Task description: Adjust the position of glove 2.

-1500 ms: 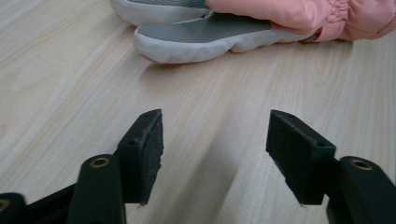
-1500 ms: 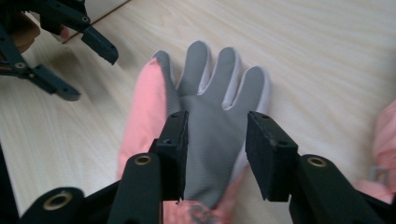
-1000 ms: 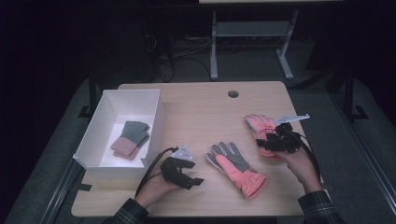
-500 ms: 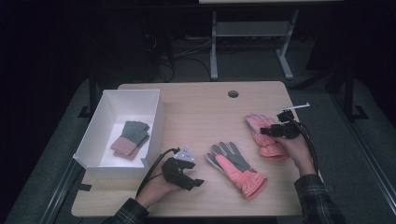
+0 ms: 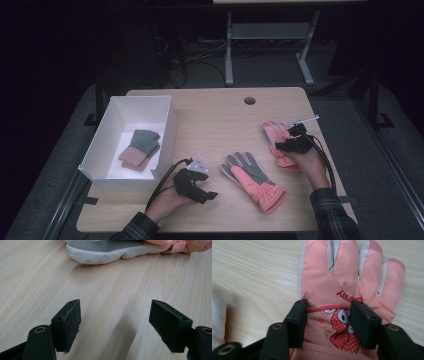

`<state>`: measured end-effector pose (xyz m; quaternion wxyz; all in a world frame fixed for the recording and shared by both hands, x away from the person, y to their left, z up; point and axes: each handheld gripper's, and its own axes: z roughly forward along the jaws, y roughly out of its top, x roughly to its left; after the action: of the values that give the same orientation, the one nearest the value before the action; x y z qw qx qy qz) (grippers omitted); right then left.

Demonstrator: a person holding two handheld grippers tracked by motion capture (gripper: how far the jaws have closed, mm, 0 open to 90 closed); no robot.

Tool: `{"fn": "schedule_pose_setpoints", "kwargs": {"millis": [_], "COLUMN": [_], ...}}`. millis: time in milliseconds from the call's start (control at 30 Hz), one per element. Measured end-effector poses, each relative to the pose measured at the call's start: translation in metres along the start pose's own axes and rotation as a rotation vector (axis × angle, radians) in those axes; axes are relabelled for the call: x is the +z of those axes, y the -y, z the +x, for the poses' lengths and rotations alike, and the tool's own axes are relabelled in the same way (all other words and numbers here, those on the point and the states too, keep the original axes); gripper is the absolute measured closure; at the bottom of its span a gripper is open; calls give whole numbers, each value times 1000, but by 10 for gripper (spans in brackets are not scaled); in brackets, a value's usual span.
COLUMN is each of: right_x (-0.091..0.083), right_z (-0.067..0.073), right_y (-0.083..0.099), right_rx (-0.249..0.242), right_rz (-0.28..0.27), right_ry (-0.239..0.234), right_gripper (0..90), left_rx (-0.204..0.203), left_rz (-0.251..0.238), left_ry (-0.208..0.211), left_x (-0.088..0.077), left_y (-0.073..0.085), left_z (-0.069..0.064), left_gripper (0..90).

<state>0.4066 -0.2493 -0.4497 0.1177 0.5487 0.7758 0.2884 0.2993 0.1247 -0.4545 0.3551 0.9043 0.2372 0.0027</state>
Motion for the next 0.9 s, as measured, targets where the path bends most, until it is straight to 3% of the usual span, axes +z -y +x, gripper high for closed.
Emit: {"fn": "schedule_pose_setpoints", "kwargs": {"millis": [100, 133, 400, 533, 567, 900], "right_x": [-1, -1, -7, -13, -15, -41], "right_z": [-3, -3, -11, -17, -18, -16], "right_y": [0, 0, 1, 1, 1, 4], "right_rx": [22, 22, -8, 10, -4, -12], "right_rz": [13, 13, -16, -35, -44, -70], "right_ry": [-16, -16, -40, -80, -83, -154], "right_gripper": [616, 616, 807, 827, 828, 827], "left_rx": [6, 5, -4, -3, -12, -9], "left_rz": [6, 7, 10, 16, 7, 12], "left_ry": [-1, -2, -10, -14, -14, -12], "left_x": [0, 0, 0, -1, -1, -1], "left_y": [0, 1, 1, 1, 2, 2], "left_z": [1, 1, 3, 6, 5, 7], "left_gripper": [256, 256, 257, 257, 257, 257]}}
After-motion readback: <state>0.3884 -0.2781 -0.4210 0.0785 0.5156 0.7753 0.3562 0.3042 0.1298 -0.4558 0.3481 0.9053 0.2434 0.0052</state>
